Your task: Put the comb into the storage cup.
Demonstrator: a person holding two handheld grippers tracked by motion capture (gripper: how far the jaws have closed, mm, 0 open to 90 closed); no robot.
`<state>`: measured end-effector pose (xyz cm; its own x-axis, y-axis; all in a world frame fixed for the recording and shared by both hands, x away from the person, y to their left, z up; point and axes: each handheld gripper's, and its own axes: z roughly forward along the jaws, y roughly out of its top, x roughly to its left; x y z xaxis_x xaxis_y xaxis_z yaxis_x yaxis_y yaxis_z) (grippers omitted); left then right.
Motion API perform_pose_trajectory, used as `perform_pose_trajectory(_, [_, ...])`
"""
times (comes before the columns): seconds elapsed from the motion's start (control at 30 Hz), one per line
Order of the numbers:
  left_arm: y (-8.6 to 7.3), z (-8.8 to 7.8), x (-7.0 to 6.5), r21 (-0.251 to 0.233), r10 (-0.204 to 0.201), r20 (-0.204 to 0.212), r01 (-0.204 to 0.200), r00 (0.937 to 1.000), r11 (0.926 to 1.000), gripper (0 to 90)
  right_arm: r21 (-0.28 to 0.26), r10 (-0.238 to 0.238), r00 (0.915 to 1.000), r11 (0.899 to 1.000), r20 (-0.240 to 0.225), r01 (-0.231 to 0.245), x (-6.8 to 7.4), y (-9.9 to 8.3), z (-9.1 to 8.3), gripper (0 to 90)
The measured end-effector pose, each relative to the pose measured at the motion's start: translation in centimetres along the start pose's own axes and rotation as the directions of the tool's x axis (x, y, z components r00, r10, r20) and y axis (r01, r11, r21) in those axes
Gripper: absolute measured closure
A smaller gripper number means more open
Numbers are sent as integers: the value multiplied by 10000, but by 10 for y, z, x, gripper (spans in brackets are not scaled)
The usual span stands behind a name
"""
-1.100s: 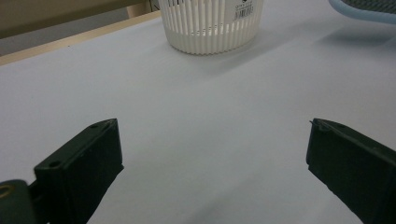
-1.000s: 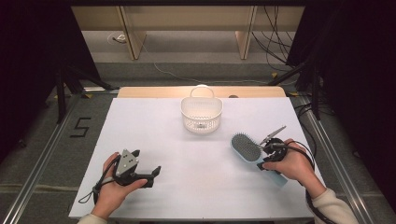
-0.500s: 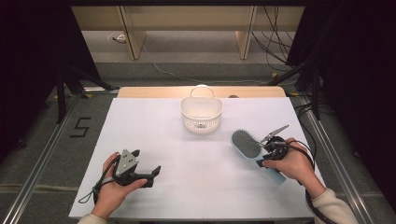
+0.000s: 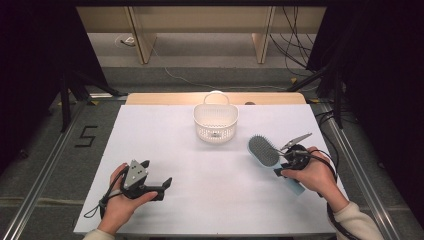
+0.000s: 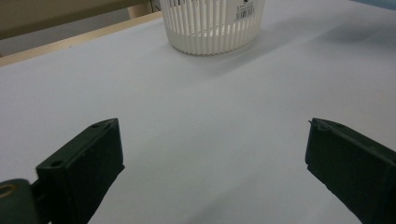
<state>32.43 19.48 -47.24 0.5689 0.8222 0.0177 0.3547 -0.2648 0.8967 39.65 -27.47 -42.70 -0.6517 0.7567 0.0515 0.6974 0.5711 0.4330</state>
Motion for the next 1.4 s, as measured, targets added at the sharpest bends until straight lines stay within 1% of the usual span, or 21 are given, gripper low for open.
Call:
perform_pose_trajectory(0.23, [0, 0, 0, -4, -8, -12, 8, 10000, 10000, 36, -288, 88, 9999, 9995, 68, -86, -1, 0, -2, 715])
perform_pose_trajectory(0.63, [0, 0, 0, -14, -18, -36, 18, 10000, 10000, 37, -621, 217, 9997, 9979, 133, -209, -2, 1, -4, 715])
perform_pose_trajectory(0.77, [0, 0, 0, -31, -41, -46, 40, 10000, 10000, 38, -841, 459, 9989, 9954, 97, -449, -2, 2, -5, 715])
perform_pose_trajectory(1.0, [0, 0, 0, -35, -44, -47, 44, 10000, 10000, 39, -1210, 609, 9980, 9909, 180, -583, -4, 2, -7, 715])
perform_pose_trajectory(1.17, [0, 0, 0, -28, -43, -58, 42, 10000, 10000, 39, -1363, 740, 9971, 9882, 202, -706, -6, 1, -7, 715])
perform_pose_trajectory(1.4, [0, 0, 0, -29, -34, -70, 34, 10000, 10000, 39, -1602, 810, 9964, 9841, 237, -762, -6, 2, -9, 716])
